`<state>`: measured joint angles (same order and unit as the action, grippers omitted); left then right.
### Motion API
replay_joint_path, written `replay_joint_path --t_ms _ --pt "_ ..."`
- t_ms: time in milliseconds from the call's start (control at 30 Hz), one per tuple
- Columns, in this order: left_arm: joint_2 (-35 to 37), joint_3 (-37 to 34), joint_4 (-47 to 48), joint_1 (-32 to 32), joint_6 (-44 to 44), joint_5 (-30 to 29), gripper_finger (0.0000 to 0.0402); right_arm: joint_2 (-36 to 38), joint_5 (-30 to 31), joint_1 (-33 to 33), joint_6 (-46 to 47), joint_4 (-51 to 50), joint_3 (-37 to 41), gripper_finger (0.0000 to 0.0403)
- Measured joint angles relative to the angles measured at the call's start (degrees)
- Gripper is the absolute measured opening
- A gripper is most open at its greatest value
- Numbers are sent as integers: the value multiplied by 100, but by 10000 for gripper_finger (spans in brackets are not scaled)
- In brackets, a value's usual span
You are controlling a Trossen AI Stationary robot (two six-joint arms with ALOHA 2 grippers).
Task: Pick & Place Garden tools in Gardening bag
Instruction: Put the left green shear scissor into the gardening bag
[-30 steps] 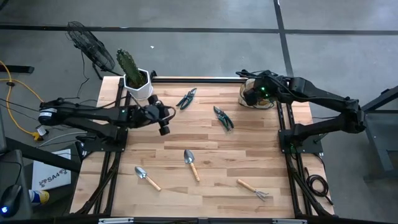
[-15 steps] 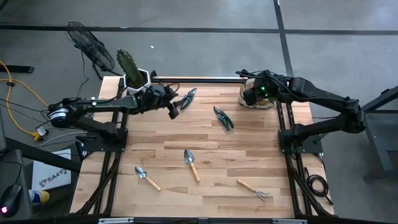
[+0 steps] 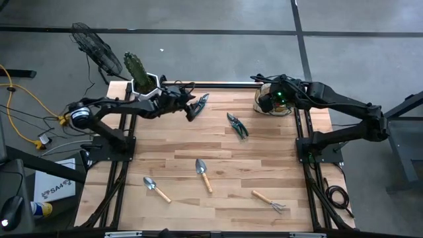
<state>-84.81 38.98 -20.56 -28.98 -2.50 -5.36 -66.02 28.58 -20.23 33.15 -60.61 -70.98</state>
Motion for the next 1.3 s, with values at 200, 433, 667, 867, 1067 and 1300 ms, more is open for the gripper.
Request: replay_joint_path --t_ms 200,433,667,867,1067,1300 --pt "-568 328 -32 9 203 -467 177 0 0 0 -1 1 0 240" --pt "-1073 1098 769 5 565 -909 177 0 33 0 0 3 0 240" --pt "-1534 1961 2121 -164 772 -687 177 -2 35 0 0 3 0 240" --pt "-1806 2125 2407 -407 909 -362 177 -2 30 0 0 3 0 240" --pt "-1940 2127 2376 -565 1032 33 177 -2 26 0 0 5 0 240" --pt "-1940 2127 2380 -563 1032 65 177 -2 22 -2 2 25 0 240"
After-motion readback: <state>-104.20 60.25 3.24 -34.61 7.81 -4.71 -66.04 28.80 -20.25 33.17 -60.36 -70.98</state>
